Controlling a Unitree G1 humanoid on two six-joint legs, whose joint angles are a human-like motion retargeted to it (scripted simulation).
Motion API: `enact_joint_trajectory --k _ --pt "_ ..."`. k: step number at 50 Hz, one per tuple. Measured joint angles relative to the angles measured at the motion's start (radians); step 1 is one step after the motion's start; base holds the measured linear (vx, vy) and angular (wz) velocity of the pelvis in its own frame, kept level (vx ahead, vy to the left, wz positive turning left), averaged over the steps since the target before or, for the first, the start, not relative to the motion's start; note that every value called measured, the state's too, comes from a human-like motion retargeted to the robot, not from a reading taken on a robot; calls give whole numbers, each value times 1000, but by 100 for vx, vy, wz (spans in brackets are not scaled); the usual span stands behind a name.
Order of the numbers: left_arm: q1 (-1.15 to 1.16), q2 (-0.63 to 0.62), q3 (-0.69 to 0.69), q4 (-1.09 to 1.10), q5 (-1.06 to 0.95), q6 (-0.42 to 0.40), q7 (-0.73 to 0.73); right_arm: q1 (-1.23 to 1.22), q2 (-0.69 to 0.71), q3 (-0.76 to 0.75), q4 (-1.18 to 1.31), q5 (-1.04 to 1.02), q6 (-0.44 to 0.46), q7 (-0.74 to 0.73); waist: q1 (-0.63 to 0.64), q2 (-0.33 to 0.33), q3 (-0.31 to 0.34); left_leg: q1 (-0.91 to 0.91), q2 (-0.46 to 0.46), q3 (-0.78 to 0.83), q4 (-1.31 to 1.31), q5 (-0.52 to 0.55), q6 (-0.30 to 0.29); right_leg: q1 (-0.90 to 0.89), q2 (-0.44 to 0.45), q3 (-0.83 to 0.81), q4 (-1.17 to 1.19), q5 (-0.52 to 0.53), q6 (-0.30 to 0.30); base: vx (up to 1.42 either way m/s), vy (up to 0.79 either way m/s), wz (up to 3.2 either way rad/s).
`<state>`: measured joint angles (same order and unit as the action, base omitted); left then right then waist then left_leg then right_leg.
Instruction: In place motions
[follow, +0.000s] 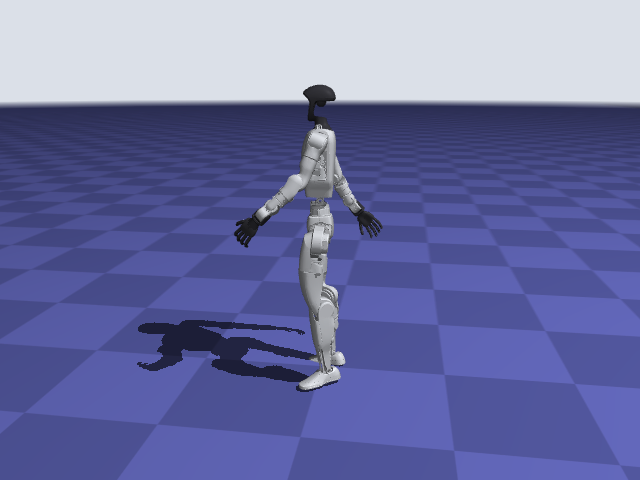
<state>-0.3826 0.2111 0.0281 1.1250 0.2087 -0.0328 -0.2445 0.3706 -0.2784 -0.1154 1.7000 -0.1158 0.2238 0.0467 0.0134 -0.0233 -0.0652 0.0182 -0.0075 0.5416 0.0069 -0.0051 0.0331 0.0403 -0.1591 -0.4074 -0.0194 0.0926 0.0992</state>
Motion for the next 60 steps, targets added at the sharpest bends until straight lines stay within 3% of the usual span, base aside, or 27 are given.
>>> enact_joint_trajectory --k 5,10,12,17,23,30,33,37,40,45,48,53,60 --pt "196 -78 39 265 75 47 -19 -291 92 254 0 -84 -58 19 26 11 -12 4 0 -10 1 -4 0 2 3 -1 5 -4 1 -1 3 15" --pt "450 -113 141 575 58 177 29 -594 174 441 -227 -252 -121 103 10 17 -7 12 5 -1 -1 -5 -6 -3 10 17 9 -6 0 -3 -1 1" --pt "603 -127 163 575 6 198 84 -683 199 466 -370 -271 -146 95 1 17 -3 12 8 5 -1 -6 -9 -11 14 29 12 -7 -2 0 0 0" --pt "911 -161 261 575 48 132 118 -849 223 480 -647 -204 -232 46 2 20 -1 1 21 13 3 -6 -17 -30 21 48 21 -11 -2 0 0 0" --pt "1057 -176 314 575 20 206 126 -905 203 484 -760 -178 -305 -12 0 13 -3 -12 24 1 5 0 -22 -30 21 39 25 -19 0 -2 0 20" --pt "832 -180 324 575 -67 176 104 -733 178 506 -630 -247 -290 -1 -16 -5 -9 -27 17 -16 10 9 -22 -26 10 25 33 -29 0 -1 0 20" --pt "642 -157 285 575 -139 156 119 -619 181 466 -442 -301 -226 -2 -15 -8 -7 -28 21 -22 16 10 -23 -14 11 10 30 -27 1 0 -1 6" --pt "384 -111 241 504 -179 159 60 -487 169 353 -117 -340 -102 -74 -10 -9 -8 -40 30 -22 34 -1 -17 -2 16 -18 17 -19 6 0 0 0" --pt "209 -91 217 380 -175 159 -5 -350 121 237 0 -307 -15 -33 -14 -19 -5 -63 27 -50 56 -14 -8 2 12 -43 4 -11 13 0 0 0" --pt "25 -65 141 117 -157 74 -30 -84 29 40 0 -196 -13 27 -4 -26 -1 -72 20 -64 61 -23 -1 -4 7 -50 -2 -3 20 1 -1 -9" --pt "-38 -26 95 -4 -132 27 -1 20 -16 -32 0 -151 -22 -1 0 -30 11 -62 15 -56 57 -23 2 -3 0 -50 -2 2 22 -1 -1 -31" --pt "-73 31 45 -93 -85 -18 37 89 -51 -60 0 -115 48 -56 3 -29 27 -37 10 -36 47 -22 4 7 -4 -43 0 5 24 -1 1 -25" --pt "22 -8 48 60 -38 -26 52 -67 8 13 0 -108 7 -8 9 -7 16 -25 17 -27 43 -24 3 15 7 -39 2 -4 21 0 0 0"
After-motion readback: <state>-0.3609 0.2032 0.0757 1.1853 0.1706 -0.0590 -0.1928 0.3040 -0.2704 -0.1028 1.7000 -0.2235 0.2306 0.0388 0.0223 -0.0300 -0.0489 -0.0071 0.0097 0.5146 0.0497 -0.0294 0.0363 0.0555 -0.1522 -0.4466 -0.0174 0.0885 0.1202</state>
